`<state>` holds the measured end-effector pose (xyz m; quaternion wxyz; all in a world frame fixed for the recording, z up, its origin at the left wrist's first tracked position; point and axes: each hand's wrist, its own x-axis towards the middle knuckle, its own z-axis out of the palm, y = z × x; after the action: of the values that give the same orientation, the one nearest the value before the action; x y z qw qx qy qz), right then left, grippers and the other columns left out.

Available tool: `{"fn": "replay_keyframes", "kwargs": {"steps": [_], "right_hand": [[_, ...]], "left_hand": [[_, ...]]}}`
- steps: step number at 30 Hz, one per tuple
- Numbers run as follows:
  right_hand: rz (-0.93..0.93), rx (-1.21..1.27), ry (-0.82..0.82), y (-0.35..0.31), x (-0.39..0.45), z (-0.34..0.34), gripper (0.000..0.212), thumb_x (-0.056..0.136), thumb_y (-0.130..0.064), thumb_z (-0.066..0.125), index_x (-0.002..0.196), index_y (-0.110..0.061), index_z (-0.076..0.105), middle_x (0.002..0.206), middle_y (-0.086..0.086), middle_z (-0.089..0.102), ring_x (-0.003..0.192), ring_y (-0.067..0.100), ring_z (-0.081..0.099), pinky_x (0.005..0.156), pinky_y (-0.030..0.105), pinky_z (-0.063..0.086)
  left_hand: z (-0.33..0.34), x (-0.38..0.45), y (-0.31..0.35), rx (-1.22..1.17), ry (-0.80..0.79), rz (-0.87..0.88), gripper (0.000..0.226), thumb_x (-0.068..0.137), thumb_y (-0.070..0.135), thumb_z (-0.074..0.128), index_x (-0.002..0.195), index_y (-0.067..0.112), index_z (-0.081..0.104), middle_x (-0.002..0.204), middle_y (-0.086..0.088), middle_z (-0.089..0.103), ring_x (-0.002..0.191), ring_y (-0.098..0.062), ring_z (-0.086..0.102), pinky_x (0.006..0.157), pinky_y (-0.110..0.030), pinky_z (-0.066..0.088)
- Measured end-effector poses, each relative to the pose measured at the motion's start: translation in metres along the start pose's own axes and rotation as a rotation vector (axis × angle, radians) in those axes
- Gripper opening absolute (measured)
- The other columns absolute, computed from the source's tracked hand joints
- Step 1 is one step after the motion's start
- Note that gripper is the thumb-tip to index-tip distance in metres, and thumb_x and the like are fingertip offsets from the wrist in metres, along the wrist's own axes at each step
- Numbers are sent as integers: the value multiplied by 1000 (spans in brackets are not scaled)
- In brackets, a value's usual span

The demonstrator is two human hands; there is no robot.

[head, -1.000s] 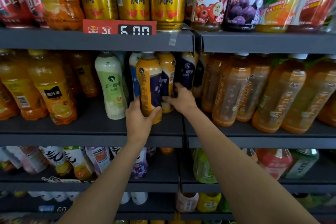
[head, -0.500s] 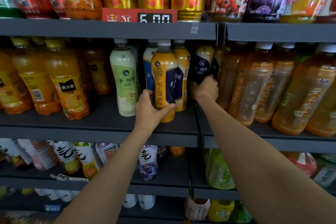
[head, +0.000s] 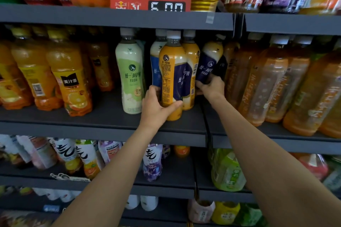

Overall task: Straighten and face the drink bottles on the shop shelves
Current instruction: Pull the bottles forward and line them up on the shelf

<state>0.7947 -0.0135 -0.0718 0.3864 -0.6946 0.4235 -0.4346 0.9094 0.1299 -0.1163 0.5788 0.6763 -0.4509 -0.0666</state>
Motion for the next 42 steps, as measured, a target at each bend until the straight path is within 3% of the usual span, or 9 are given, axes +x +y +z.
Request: {"fn": "replay_keyframes", "kwargs": {"steps": [3, 8, 12, 15, 18, 27, 32, 37, 42], "right_hand": [[-35, -46, 1, 3, -1, -5, 41, 82, -17, 71, 119, -6, 56, 116, 7, 61, 88, 22, 65, 74, 33, 57], [-174, -272, 168, 15, -18, -13, 50, 83, -21, 70, 123, -3, 49, 125, 14, 53, 116, 28, 51, 96, 36, 43], [-233, -449, 150, 13, -29, -15, 52, 88, -23, 64, 128, -1, 40, 132, 16, 45, 116, 33, 49, 93, 39, 42], [-208, -607, 109, 0, -23, -15, 51, 89, -26, 62, 127, 0, 38, 132, 17, 43, 112, 37, 52, 85, 41, 44], [-157, -684, 54, -17, -13, -16, 53, 89, -25, 63, 128, 0, 38, 132, 19, 43, 115, 38, 51, 87, 40, 44], [-68, -556, -97, -27, 19, -13, 35, 82, -22, 71, 109, -2, 61, 111, 15, 63, 102, 30, 61, 81, 31, 48], [3, -394, -173, -23, 36, -3, 27, 81, -12, 71, 105, -2, 63, 105, 17, 67, 85, 31, 68, 82, 43, 56], [7, -365, -148, -23, 41, 8, 26, 84, -4, 64, 110, -3, 61, 115, 19, 62, 99, 34, 63, 88, 44, 53], [11, -294, -152, -21, 37, 9, 27, 87, -4, 62, 114, -2, 59, 117, 14, 60, 106, 28, 60, 89, 32, 51]], "left_hand": [[0, 1, -2, 0, -6, 4, 64, 49, 70, 69, 94, 32, 41, 105, -2, 60, 101, -22, 58, 88, -46, 49], [1, 3, -5, -10, -4, 5, 63, 48, 70, 69, 93, 34, 42, 105, -3, 60, 101, -22, 58, 89, -46, 49], [0, 3, -2, -4, -16, 6, 60, 47, 70, 68, 88, 38, 39, 106, -3, 59, 103, -24, 56, 90, -46, 48], [-2, 3, 2, 12, -28, -4, 65, 45, 71, 66, 92, 33, 40, 107, -3, 59, 103, -24, 56, 90, -47, 47], [-3, 3, 4, 11, -36, -13, 72, 44, 72, 65, 96, 28, 41, 107, -5, 59, 103, -24, 56, 90, -47, 47], [-1, 2, 3, 0, -27, -10, 78, 45, 72, 66, 102, 24, 42, 108, -6, 58, 104, -24, 56, 91, -46, 47], [-1, 2, 3, -4, -24, -5, 77, 46, 71, 67, 102, 24, 43, 108, -6, 58, 103, -24, 56, 90, -47, 48], [3, -1, 6, 42, 22, 12, 76, 50, 68, 69, 103, 19, 44, 107, -6, 56, 102, -25, 55, 89, -46, 48], [13, -4, 13, 115, 127, 63, 62, 65, 41, 81, 106, 9, 46, 106, -7, 48, 104, -27, 47, 91, -46, 43]]}}
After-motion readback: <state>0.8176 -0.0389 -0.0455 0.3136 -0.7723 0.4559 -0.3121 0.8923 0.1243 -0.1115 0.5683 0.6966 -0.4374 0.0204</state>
